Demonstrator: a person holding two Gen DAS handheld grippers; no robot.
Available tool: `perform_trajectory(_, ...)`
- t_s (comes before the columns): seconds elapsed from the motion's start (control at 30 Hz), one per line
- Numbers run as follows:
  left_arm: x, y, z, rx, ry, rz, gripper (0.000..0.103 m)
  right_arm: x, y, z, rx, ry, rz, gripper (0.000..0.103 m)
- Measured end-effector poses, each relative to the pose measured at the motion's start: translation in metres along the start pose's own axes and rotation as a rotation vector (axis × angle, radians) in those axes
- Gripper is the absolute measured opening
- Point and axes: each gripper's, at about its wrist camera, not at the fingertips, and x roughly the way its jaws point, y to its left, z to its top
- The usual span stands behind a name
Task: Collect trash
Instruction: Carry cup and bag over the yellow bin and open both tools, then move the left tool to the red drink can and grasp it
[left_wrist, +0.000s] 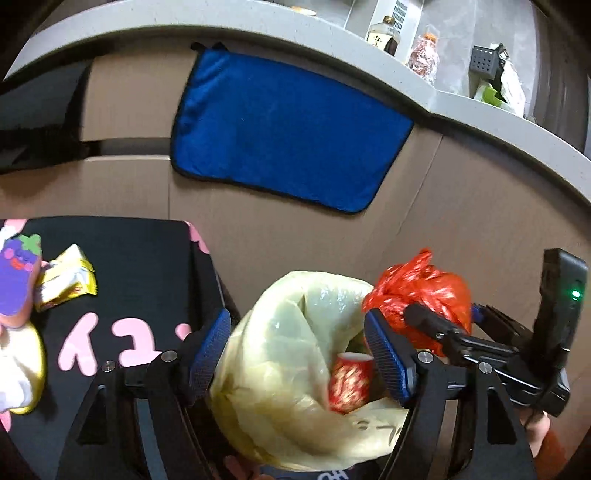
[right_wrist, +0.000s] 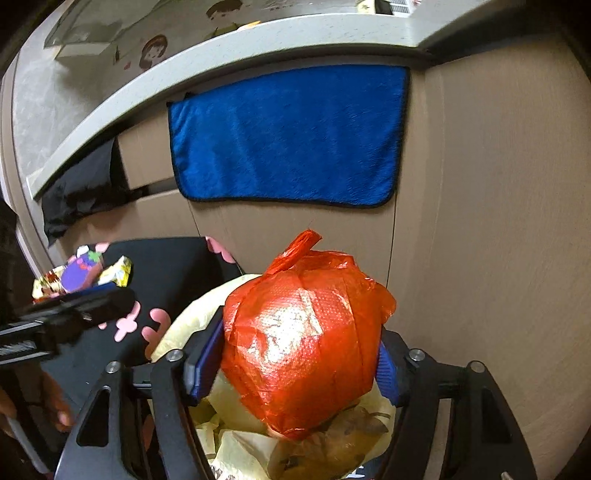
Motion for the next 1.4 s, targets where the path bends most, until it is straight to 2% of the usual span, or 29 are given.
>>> perform_trajectory(0.13,-0.011,0.004,-0.006,0.03,-0.001,0.03,0.08,0.008,0.008,-0.004,-0.011,0.024,0.003,0.078)
perform_trajectory(0.23,-0.023,0.012,-0.009,0.005,0.001,0.015,0.08,0.005,0.011,-0.003,-0.006,0.027,0.032,0.078)
perform_trajectory(0.33,-0.037,0.021,-0.011,-0.031,-0.004,0.023,0.08,-0.007,0.021,0.003,-0.032,-0.004,0.022,0.078)
perform_trajectory(0.5,-0.087,0.036,-0.011,-0.077,-0.087,0.115,0.078,-0.029,0.049,0.013,-0.08,-0.059,0.003,0.078)
perform_trajectory(0.73,-0.159,0.077,-0.014,-0.146,-0.187,0.221,0.076,-0.054,0.107,0.027,-0.12,-0.125,0.081,0.078)
perform_trajectory(0.87,-0.201,0.115,-0.025,-0.206,-0.234,0.323,0.075,-0.055,0.142,0.034,-0.119,-0.107,0.186,0.078)
perform_trajectory(0.97,-0.231,0.148,-0.035,-0.238,-0.288,0.444,0.074,-0.049,0.176,0.035,-0.153,-0.082,0.263,0.078)
perform_trajectory(1.03,-0.248,0.173,-0.043,-0.293,-0.32,0.522,0.074,-0.044,0.203,0.032,-0.197,-0.073,0.284,0.078)
perform_trajectory(1.1,-0.261,0.202,-0.052,-0.37,-0.343,0.564,0.074,-0.038,0.227,0.029,-0.239,-0.061,0.307,0.078)
perform_trajectory(1.2,-0.266,0.249,-0.066,-0.515,-0.332,0.554,0.074,-0.028,0.255,0.023,-0.277,-0.049,0.329,0.078)
perform_trajectory(1.3,-0.25,0.293,-0.079,-0.661,-0.257,0.482,0.074,-0.016,0.273,0.017,-0.299,-0.03,0.337,0.078)
perform_trajectory(1.4,-0.225,0.321,-0.09,-0.743,-0.197,0.428,0.074,-0.001,0.282,0.009,-0.317,0.0,0.344,0.078)
